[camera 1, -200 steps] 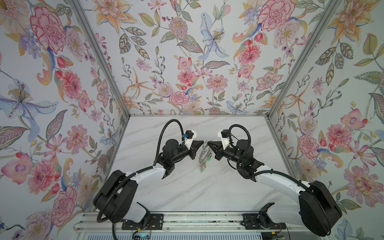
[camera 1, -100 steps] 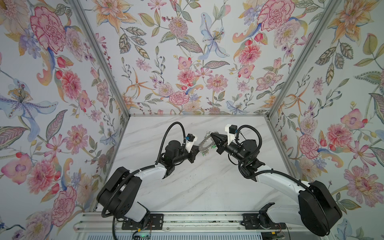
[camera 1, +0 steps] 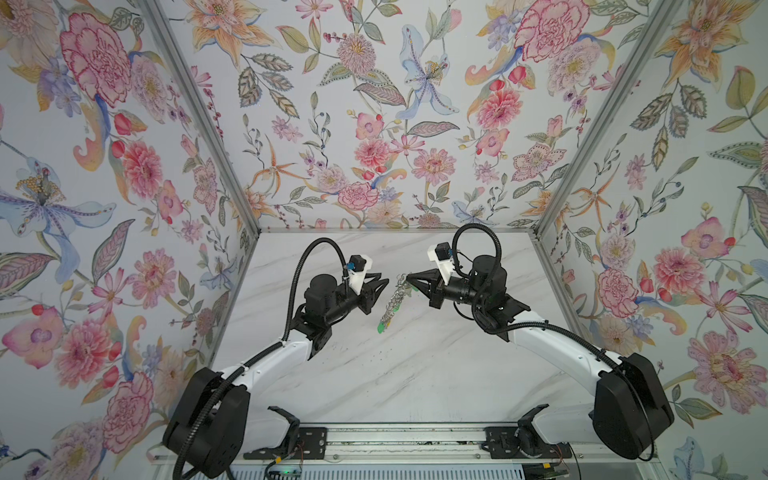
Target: Remove the keys from the keyring
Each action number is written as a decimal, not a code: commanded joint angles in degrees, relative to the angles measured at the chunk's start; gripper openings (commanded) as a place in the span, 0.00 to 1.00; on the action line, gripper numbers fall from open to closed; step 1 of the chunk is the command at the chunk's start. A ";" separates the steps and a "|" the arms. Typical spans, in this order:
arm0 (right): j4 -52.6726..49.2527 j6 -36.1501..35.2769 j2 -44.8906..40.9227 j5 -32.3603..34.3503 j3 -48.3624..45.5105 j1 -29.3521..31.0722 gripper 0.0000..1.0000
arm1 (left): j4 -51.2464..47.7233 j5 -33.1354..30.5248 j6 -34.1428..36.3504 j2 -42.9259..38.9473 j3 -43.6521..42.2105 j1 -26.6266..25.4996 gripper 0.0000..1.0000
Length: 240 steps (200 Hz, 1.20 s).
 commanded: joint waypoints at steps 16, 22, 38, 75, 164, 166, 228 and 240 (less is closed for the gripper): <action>-2.70 -2.25 0.97 -4.15 3.53 -0.46 0.00 | -2.29 0.06 -0.41 -4.66 -2.00 1.78 0.39; -3.22 -2.25 1.23 -4.84 3.99 -0.46 0.00 | -1.28 1.70 -0.95 -4.74 -2.27 1.79 0.39; -2.80 -1.95 1.33 -5.90 3.95 -0.44 0.00 | 2.75 8.03 -2.78 -3.78 -2.82 1.76 0.39; -3.53 -1.48 1.77 -8.54 4.92 -0.37 0.00 | 7.79 17.09 -6.26 0.40 -2.26 1.46 0.39; -3.86 -0.88 3.00 -11.54 6.16 0.40 0.00 | 8.69 18.67 -5.79 2.03 -1.21 -0.39 0.39; -3.70 -0.81 2.96 -11.53 6.01 0.41 0.00 | 8.69 18.68 -5.81 2.05 -1.18 -0.43 0.39; -3.90 -0.74 4.34 -12.67 6.84 1.47 0.00 | 9.28 18.07 -5.94 3.29 -1.16 -1.19 0.32; -4.09 -1.04 4.40 -12.73 6.59 1.61 0.00 | 9.47 17.68 -5.72 3.37 -1.26 -1.23 0.30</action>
